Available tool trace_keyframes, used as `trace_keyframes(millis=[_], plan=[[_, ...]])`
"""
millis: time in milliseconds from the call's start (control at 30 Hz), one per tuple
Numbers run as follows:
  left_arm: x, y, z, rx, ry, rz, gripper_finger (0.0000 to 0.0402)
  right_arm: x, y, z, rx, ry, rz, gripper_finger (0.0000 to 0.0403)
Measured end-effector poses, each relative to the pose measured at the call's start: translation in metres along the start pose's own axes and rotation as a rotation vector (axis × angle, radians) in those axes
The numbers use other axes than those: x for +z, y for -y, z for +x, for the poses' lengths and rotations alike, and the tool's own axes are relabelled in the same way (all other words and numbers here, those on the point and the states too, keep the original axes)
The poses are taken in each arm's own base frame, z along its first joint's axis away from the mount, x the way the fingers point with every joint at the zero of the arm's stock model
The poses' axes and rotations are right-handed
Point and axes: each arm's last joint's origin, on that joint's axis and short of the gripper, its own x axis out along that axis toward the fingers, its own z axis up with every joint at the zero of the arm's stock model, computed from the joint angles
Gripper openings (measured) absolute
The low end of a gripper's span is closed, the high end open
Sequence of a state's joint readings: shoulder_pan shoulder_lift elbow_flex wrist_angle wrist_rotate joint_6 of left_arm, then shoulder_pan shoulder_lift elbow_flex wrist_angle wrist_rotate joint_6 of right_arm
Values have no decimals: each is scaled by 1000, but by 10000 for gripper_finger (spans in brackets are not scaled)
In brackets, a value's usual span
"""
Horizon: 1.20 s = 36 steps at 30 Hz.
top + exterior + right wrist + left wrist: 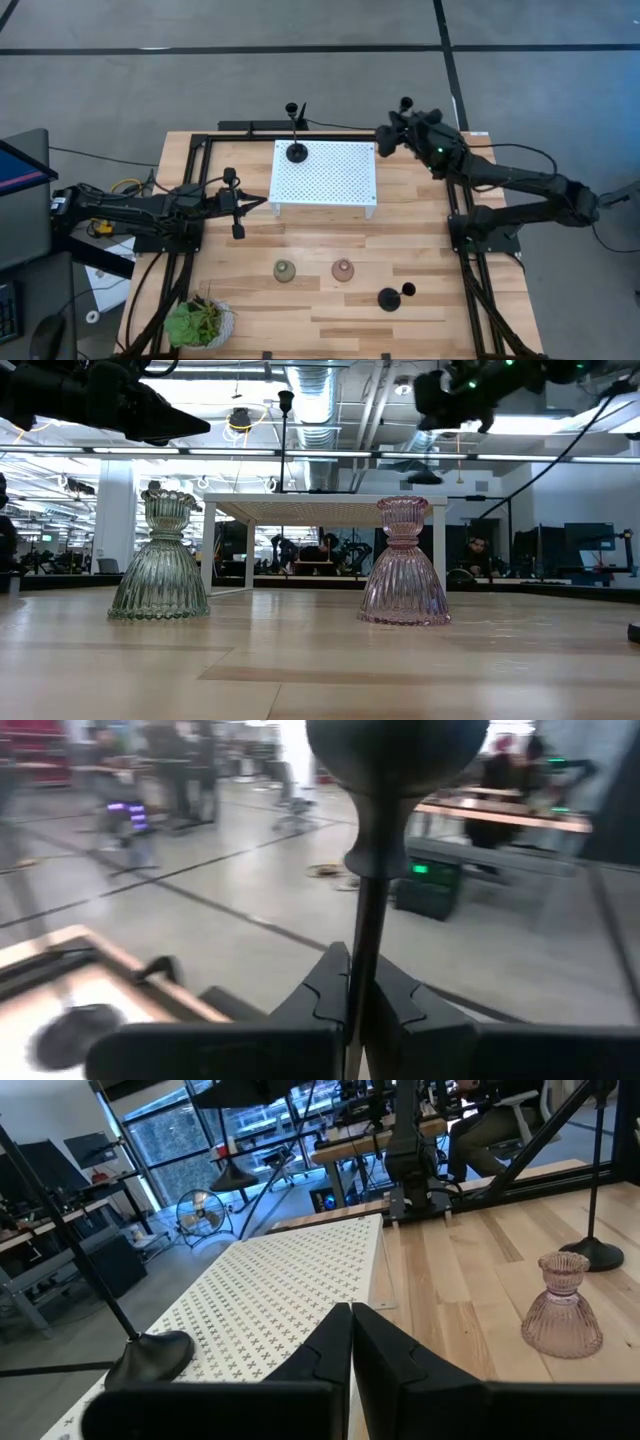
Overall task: Pick & Place candle stick holders
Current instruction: Put the top black candle holder on the shelf
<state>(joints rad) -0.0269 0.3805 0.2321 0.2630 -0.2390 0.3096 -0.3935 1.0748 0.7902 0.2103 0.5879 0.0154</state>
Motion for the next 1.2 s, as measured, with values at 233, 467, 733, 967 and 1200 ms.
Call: trace_keyframes(millis=[233,467,733,967,1200], plan=[[0,0,0,0,0,0,12,12,-38,33,179,-26,-44,0],[0,0,0,0,0,0,12,13,-68,66,373,-52,-51,0],[0,0,0,0,-1,-1,12,-8,-87,92,484,-129,-37,0],[0,0,0,0,0,-1,12,-14,-86,100,493,-144,-12,0],[0,0,0,0,-1,0,12,-14,-86,100,550,-151,18,0]])
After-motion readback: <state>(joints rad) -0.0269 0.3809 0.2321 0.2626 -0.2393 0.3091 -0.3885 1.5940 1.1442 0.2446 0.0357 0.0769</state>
